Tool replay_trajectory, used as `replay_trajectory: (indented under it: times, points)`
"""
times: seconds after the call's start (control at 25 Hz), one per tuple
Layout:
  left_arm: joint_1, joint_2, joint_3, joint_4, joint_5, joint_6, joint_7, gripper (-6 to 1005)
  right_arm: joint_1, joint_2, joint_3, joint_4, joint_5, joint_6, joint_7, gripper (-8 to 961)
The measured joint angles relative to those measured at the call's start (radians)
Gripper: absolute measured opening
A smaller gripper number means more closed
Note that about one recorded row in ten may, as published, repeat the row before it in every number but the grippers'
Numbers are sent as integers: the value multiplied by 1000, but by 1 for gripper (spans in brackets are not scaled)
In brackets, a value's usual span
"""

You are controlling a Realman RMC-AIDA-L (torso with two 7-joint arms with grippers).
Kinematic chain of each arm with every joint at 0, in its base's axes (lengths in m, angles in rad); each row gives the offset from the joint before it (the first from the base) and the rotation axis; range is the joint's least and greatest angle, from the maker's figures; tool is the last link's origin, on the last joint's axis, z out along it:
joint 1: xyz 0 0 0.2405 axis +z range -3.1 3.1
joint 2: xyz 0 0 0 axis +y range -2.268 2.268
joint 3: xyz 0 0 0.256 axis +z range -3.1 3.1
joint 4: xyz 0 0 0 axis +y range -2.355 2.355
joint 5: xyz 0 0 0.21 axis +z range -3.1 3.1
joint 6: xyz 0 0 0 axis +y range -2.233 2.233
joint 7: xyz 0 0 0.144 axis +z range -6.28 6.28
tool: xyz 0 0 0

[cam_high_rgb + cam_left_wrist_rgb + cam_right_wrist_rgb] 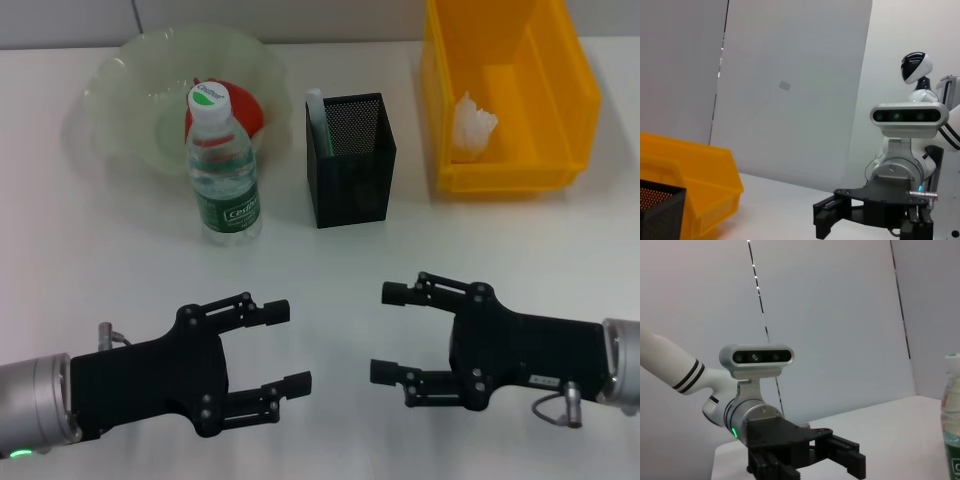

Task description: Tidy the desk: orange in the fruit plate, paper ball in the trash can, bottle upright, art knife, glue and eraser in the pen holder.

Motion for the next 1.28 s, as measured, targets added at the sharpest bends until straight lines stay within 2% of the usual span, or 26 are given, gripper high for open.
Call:
replay_trajectory:
  times: [0.4, 1.04, 1.28]
  points:
    - [13, 4, -13, 0, -6, 2, 14, 753, 42, 3, -1, 61, 3, 28, -1, 833]
    - [12, -2, -22, 13, -1, 0, 14, 753, 42, 3, -1, 146, 68, 19, -88, 834]
    - [11, -12, -23, 19, -1, -5, 14, 753, 40, 3, 7, 152, 69, 8, -91, 833]
